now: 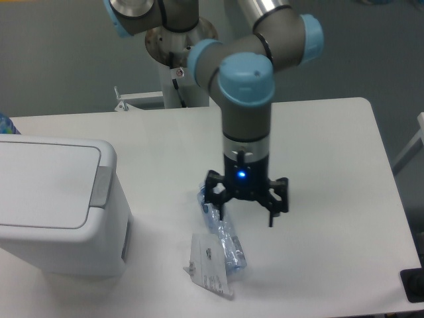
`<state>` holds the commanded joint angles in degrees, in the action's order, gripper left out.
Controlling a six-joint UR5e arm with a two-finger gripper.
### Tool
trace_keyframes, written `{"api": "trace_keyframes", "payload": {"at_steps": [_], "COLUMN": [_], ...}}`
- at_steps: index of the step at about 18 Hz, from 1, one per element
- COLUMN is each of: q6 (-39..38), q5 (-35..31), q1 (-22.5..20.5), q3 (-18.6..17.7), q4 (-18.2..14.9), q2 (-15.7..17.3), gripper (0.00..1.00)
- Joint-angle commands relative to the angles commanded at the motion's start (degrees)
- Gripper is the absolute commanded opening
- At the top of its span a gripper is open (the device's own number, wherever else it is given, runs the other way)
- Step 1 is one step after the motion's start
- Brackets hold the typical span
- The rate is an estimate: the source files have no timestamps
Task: Open the trash can
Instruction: 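Move the open gripper over the table toward the white trash can lid, then lower the gripper onto the trash can lid edge and push it open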
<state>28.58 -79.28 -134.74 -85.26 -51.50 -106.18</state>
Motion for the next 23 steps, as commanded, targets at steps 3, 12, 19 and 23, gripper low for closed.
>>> {"api": "trace_keyframes", "payload": {"at_steps": [3,12,19,23], "q6": [-4.83,-13.11,-13.29,-13.2], "q5": [2.9,5.19,4.75,4.4], "q1": [1.76,7.21,8.01,8.01], "q3": [0.79,-0.52,-1.93,-2.28], "q4": [0.0,-0.09,-0.17,-0.18], "q2": [1.23,6.07,5.98,5.81], "gripper": [1.0,1.0,1.0,1.0]}}
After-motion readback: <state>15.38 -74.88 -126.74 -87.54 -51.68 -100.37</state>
